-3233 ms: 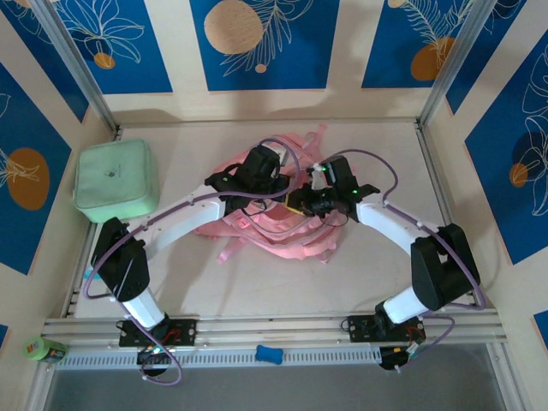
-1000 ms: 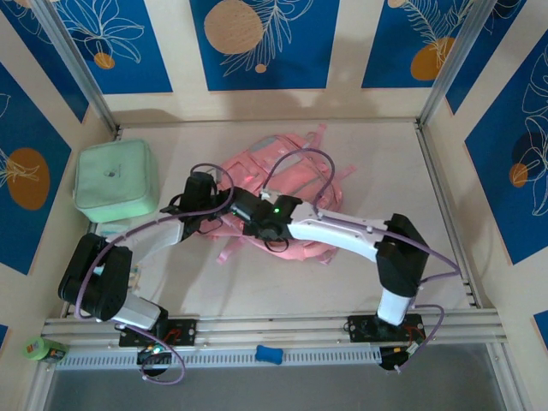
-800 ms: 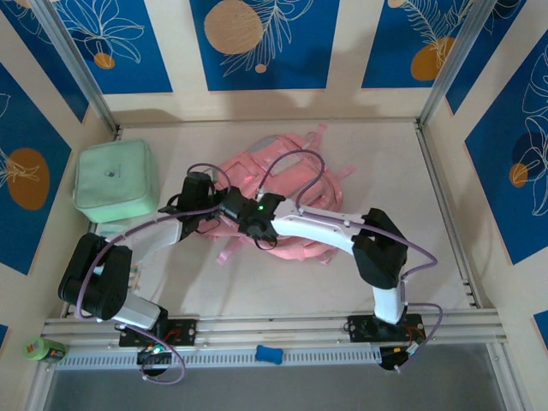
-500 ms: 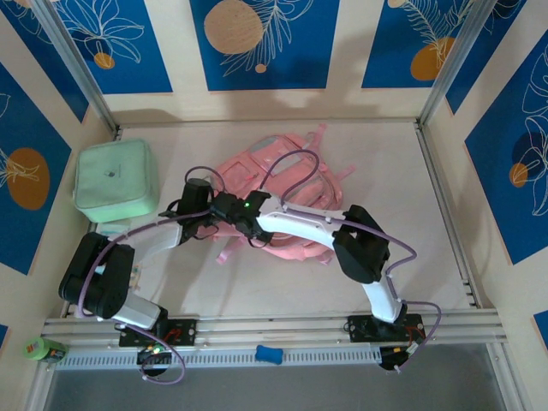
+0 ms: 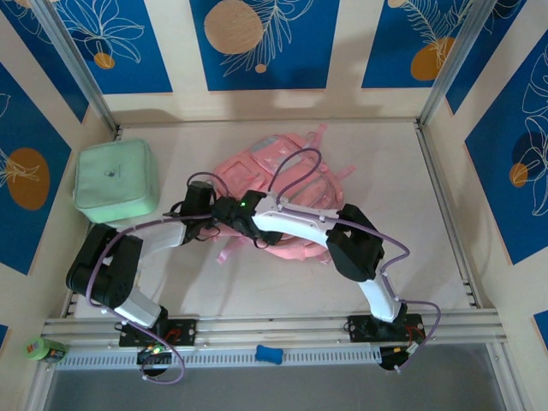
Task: Pack the student bag
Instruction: Zip the student bag at the center of the table.
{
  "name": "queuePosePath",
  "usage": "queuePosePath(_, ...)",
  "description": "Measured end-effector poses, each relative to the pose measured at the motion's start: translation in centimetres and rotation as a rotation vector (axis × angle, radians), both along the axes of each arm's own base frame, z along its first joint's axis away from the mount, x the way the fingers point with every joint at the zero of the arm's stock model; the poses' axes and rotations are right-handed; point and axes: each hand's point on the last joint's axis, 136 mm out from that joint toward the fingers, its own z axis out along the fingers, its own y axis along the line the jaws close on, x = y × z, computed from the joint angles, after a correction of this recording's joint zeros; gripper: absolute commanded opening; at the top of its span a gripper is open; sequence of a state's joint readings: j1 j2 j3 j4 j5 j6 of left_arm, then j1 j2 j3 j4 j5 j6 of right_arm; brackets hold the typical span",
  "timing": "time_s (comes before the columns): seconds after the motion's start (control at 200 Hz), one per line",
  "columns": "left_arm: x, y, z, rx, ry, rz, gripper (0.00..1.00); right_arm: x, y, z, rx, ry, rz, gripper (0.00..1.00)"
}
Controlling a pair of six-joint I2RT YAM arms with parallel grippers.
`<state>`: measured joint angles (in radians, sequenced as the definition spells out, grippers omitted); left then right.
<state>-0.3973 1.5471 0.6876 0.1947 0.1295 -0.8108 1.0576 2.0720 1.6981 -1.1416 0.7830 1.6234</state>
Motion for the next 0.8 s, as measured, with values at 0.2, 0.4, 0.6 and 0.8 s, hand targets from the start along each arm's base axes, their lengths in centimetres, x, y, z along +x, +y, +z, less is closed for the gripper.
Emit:
queuePosePath(0.2,-0.1,0.0,-0.2,-0.009,-0.004,0.005,0.54,-1.4,-0.7,1.1,-0.021,0.004,0.051,0.54)
queuePosePath(0.4,-0.1,0.0,-0.2,-0.012,-0.005,0.008,0.54,-0.7,0.0,1.4,0.038,-0.008,0.037,0.66)
queuePosePath(0.6,0.1,-0.1,-0.2,-0.027,-0.005,0.021,0.54,0.9,0.4,1.0,0.063,-0.004,-0.029,0.77)
queuePosePath(0.8,0.5,-0.1,-0.9,-0.039,0.008,0.047,0.54,1.2,0.5,-0.3,0.020,0.009,-0.057,0.86)
